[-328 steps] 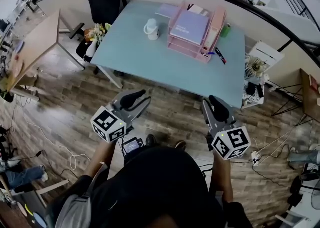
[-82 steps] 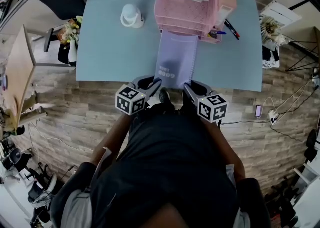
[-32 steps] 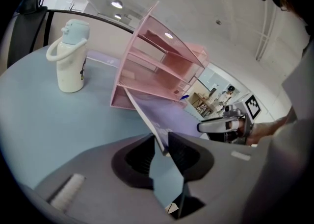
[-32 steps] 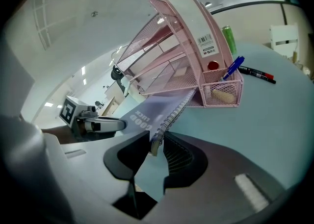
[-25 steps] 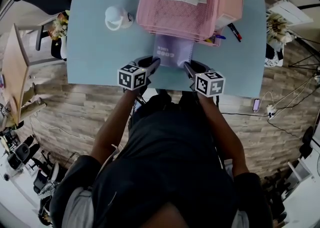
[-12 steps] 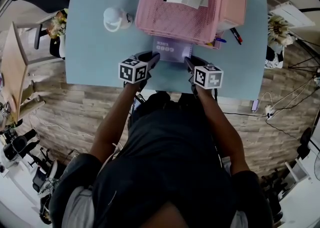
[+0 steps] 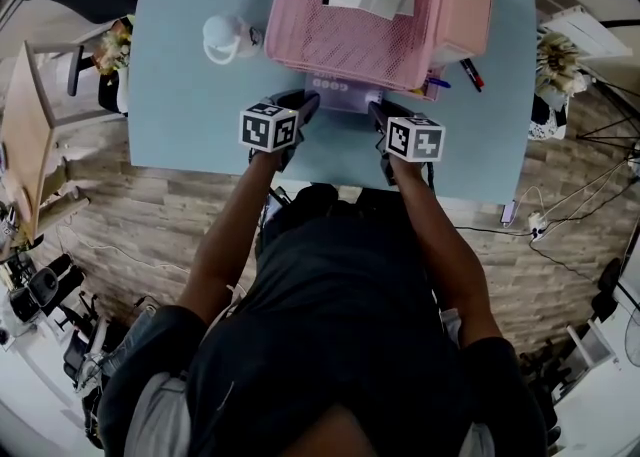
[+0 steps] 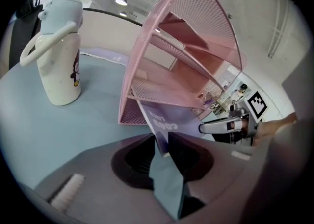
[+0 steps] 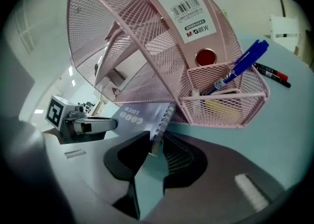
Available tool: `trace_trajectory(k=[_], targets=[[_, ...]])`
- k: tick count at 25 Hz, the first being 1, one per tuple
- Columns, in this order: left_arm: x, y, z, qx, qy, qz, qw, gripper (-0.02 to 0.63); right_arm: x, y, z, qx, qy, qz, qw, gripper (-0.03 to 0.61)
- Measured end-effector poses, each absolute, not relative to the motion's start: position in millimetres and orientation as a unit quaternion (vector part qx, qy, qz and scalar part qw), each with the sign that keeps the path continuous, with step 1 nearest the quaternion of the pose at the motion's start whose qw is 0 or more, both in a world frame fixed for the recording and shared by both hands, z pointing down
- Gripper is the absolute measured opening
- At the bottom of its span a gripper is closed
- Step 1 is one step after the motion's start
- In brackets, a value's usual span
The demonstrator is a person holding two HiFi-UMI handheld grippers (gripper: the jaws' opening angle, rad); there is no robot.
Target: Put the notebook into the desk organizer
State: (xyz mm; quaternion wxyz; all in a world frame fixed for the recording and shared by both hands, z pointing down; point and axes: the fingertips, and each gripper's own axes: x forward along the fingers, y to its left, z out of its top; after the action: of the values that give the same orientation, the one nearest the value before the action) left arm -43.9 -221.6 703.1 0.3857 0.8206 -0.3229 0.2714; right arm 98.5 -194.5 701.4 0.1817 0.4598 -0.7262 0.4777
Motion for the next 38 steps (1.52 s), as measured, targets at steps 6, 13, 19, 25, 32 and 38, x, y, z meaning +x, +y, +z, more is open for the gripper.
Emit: trace_trajectory(k=[6,13,19,25,32,38], targets=[[-38.8,-232.0,714.8,0.814,-0.329,0.28,0.388,0.15,105.7,-203.8,715.3,0.466,-0.713,0.488,0.19,0.084],[-35.5,-246.0,721.9,0.81,-0.334,0.286,0.387,0.15,108.7,-215.3,719.2,0.472,-0.708,0.488,0.195,0.084],[-35.9,-258.4,725.6,0.809,-0.338,0.291,0.382,0.153,109.3,-220.6,725.1,0.483,-0.695,0.495,0.197,0.087],[-38.8,-260.9,729.3,0.809,-0.341,0.294,0.378,0.161,107.0,-220.6,726.6,0.488,-0.691,0.495,0.195,0.097],[-46.6,-264.2,728.1,0.817,-0.344,0.301,0.351,0.178,107.5,-219.4,726.9,0.494,-0.692,0.481,0.213,0.104],[-54.3,-259.7,717.0,0.83,-0.321,0.294,0.347,0.178,113.4,-216.5,720.3,0.508,-0.692,0.461,0.223,0.149]])
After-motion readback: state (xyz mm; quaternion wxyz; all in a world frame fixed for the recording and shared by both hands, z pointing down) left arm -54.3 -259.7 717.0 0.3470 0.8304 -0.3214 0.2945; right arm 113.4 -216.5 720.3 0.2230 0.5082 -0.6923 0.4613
